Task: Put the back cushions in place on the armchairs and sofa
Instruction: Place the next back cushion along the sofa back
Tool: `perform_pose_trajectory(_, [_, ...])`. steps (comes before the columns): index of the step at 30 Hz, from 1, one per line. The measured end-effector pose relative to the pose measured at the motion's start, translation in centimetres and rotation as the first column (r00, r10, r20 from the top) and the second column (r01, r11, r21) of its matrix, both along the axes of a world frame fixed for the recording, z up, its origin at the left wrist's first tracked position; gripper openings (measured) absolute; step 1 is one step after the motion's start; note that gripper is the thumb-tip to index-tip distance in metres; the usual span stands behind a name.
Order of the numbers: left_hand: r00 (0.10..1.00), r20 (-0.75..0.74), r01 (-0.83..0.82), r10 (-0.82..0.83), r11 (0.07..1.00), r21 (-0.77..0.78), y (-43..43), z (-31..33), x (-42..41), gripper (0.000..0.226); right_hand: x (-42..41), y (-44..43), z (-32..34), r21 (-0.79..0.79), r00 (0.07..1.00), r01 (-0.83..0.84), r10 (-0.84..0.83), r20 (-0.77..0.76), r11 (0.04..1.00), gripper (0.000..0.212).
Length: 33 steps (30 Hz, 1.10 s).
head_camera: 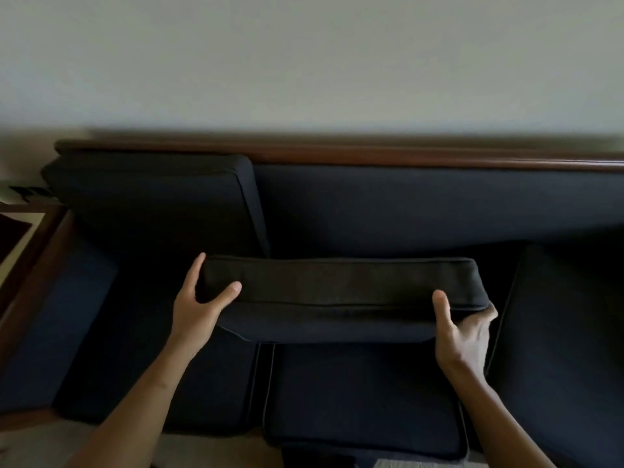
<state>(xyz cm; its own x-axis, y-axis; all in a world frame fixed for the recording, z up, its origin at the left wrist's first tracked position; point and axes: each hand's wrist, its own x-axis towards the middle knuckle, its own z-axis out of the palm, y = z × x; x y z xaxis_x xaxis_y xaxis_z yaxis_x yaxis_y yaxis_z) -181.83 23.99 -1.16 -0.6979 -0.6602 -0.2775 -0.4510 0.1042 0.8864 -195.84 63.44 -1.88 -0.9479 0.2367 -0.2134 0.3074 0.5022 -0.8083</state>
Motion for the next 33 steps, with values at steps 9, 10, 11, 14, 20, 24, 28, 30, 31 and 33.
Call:
perform_pose_trajectory(9, [0.790,0.532,0.570,-0.303,0.682,-0.459,0.0,2.5,0.0,0.126,-0.4,-2.1,3.0,0.644,0.718,-0.627,0.645,0.262,0.437,0.137])
perform_pose_trajectory(10, [0.757,0.566,0.615,-0.326,0.649,-0.448,-0.3,2.6,-0.1,0.137,-0.6,-2.5,3.2,0.664,0.704,-0.640,0.642,0.306,0.386,0.142])
perform_pose_trajectory(11, [0.719,0.603,0.662,-0.345,0.605,-0.443,-0.6,2.6,-0.2,0.146,-0.9,-2.8,3.4,0.690,0.700,-0.640,0.628,0.340,0.339,0.146])
perform_pose_trajectory(14, [0.659,0.677,0.737,-0.328,0.460,-0.495,-1.3,2.5,-0.6,0.149,-1.9,-3.1,4.3,0.785,0.716,-0.582,0.592,0.370,0.212,0.141])
perform_pose_trajectory(20, [0.581,0.724,0.813,-0.371,0.229,-0.535,0.0,2.3,-2.9,0.127,-4.1,-1.6,4.0,0.768,0.633,-0.605,0.713,0.302,0.212,0.112])
perform_pose_trajectory(24, [0.576,0.733,0.817,-0.362,0.209,-0.538,0.3,2.6,-5.0,0.119,-6.1,-1.1,3.3,0.760,0.598,-0.617,0.750,0.283,0.205,0.099])
perform_pose_trajectory(28, [0.588,0.726,0.809,-0.356,0.260,-0.528,0.3,3.6,-7.5,0.114,-9.0,-1.2,3.8,0.750,0.566,-0.628,0.782,0.260,0.205,0.087])
perform_pose_trajectory(30, [0.601,0.717,0.799,-0.352,0.280,-0.533,0.6,3.9,-8.9,0.114,-10.5,-0.8,4.1,0.750,0.567,-0.627,0.785,0.250,0.213,0.084])
perform_pose_trajectory(31, [0.603,0.715,0.798,-0.354,0.280,-0.534,0.9,4.0,-9.6,0.113,-11.1,-0.5,4.2,0.752,0.575,-0.620,0.781,0.244,0.222,0.084])
perform_pose_trajectory(33, [0.616,0.704,0.788,-0.354,0.285,-0.546,1.6,4.3,-11.2,0.113,-12.4,0.1,4.4,0.764,0.587,-0.598,0.781,0.214,0.241,0.085])
